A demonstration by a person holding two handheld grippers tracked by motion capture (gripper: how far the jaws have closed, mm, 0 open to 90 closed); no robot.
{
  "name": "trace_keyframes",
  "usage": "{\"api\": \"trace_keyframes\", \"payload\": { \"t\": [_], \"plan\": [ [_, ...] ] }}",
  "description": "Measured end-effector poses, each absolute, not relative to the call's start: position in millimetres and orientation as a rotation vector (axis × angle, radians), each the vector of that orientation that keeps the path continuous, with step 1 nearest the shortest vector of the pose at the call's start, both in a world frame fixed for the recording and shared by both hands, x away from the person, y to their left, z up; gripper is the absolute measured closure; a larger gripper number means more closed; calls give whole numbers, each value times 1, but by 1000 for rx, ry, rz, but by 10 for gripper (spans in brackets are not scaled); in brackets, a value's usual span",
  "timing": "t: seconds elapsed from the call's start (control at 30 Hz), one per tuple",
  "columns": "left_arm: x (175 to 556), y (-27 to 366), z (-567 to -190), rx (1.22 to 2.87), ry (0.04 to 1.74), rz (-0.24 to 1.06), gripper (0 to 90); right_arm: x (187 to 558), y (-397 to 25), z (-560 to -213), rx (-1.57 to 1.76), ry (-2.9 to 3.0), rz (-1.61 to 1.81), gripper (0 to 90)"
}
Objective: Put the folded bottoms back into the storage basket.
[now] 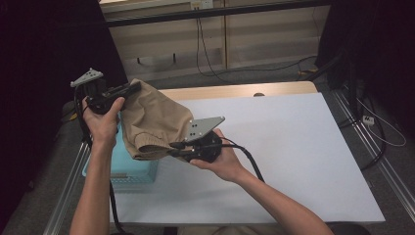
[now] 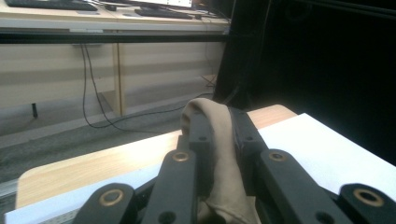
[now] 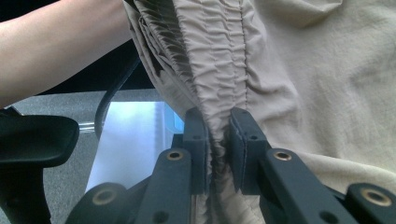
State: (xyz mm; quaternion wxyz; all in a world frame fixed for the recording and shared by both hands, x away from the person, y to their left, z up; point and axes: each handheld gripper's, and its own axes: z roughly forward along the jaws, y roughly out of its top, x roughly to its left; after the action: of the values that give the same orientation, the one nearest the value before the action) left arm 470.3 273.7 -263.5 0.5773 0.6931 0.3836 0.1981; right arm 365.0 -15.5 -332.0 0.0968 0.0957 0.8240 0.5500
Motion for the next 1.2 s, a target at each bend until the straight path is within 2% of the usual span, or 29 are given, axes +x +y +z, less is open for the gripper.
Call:
{"api": "trace_keyframes", "payload": {
  "t": [1.2],
  "plan": [
    [464, 331, -253, 1550, 966, 500, 818, 374, 32, -309, 207, 2449, 1675, 784]
  ]
}}
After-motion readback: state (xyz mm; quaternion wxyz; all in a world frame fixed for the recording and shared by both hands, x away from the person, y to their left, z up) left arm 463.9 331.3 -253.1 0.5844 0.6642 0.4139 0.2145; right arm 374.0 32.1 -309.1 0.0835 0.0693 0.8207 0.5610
